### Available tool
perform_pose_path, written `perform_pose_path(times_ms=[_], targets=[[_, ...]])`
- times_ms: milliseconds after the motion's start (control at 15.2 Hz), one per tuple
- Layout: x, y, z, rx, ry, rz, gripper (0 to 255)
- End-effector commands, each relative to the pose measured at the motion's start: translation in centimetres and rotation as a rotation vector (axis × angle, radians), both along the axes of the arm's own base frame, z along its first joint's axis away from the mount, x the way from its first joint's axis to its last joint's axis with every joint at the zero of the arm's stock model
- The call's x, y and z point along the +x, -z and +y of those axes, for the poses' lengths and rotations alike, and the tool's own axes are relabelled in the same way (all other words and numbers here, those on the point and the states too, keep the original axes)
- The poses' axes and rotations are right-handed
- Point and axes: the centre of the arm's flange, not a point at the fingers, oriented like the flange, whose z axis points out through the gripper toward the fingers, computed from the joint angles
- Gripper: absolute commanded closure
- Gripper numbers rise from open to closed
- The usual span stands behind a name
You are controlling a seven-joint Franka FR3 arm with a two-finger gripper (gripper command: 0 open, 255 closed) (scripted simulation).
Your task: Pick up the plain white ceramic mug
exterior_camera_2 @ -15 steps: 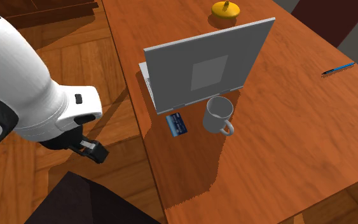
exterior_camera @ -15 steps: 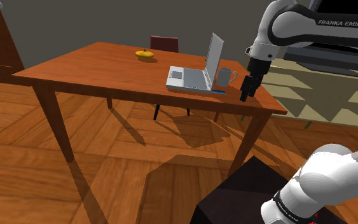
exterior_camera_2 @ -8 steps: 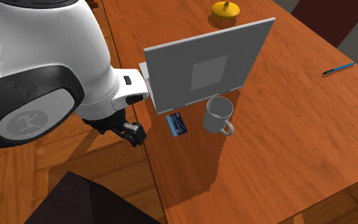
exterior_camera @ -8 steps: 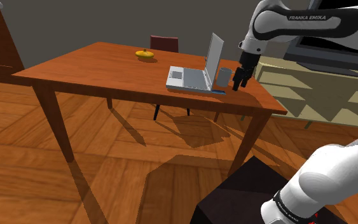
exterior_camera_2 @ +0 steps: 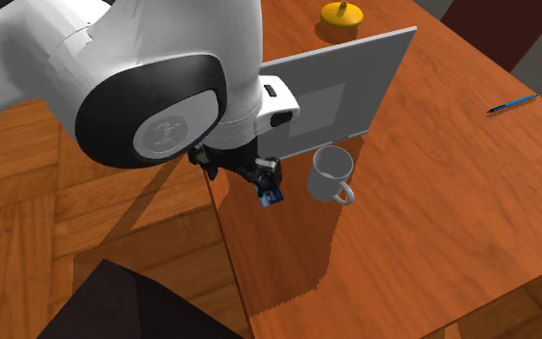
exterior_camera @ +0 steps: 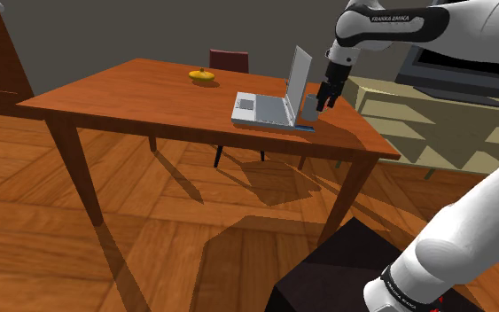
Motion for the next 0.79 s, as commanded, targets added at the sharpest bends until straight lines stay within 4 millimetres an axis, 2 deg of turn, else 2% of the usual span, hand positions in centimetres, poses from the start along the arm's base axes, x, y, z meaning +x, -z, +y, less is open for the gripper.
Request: perform_pose_path(times_ms=[0,660,726], targets=[[2.0,0.1,-1.5,-0.006,-0.002,-0.010,0],[11.8,-1.5,-9.1,-0.028,-0.008,-0.057,0],[12.0,-1.6,-9.2,-0.028,-0.008,-0.058,0]])
